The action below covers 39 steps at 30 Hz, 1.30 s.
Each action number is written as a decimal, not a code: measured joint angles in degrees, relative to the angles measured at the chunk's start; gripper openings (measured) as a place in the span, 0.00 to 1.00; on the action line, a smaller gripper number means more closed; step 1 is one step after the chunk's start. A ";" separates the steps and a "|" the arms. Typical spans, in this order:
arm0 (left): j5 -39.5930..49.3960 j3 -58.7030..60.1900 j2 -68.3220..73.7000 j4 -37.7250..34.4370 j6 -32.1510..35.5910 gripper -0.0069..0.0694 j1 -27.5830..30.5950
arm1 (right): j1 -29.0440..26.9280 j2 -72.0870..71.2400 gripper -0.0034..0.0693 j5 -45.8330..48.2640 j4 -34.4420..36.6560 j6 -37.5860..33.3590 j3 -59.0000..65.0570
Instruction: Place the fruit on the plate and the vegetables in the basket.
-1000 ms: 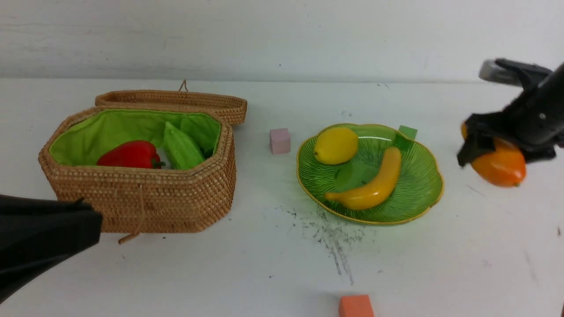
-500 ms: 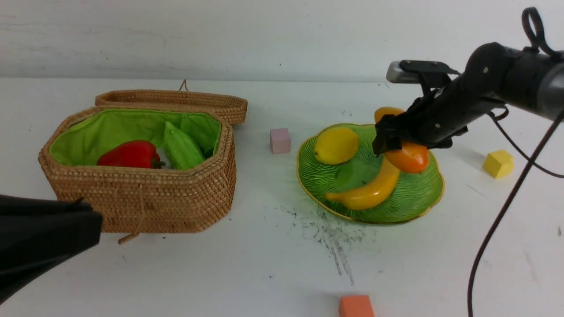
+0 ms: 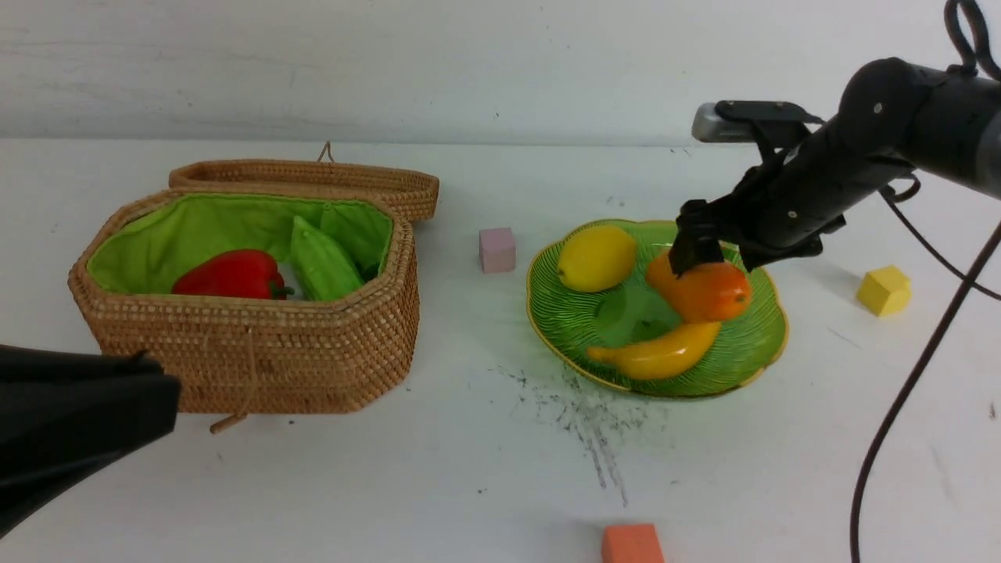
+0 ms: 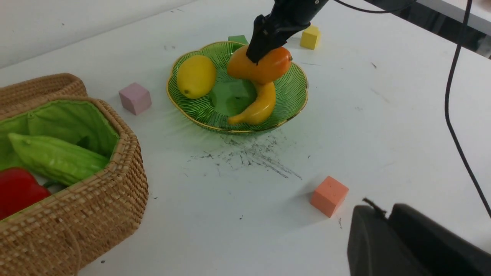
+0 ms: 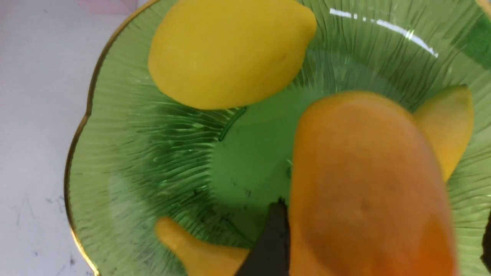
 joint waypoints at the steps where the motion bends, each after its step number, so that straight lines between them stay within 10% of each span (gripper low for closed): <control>1: -0.40 0.00 0.00 0.00 0.00 0.17 0.00 | 0.00 -1.71 0.94 1.77 -1.14 0.00 -0.39; 6: -1.25 0.00 0.00 0.11 0.00 0.17 0.00 | 0.00 -7.93 0.78 8.33 -2.79 0.75 -1.32; 17: -2.77 2.32 -4.59 4.38 -1.04 0.07 0.00 | 0.00 -33.68 0.04 25.28 -11.41 6.09 5.85; 39: -26.08 35.36 -32.20 4.56 -9.49 0.07 0.00 | 0.00 -91.56 0.05 25.03 -10.13 23.21 55.13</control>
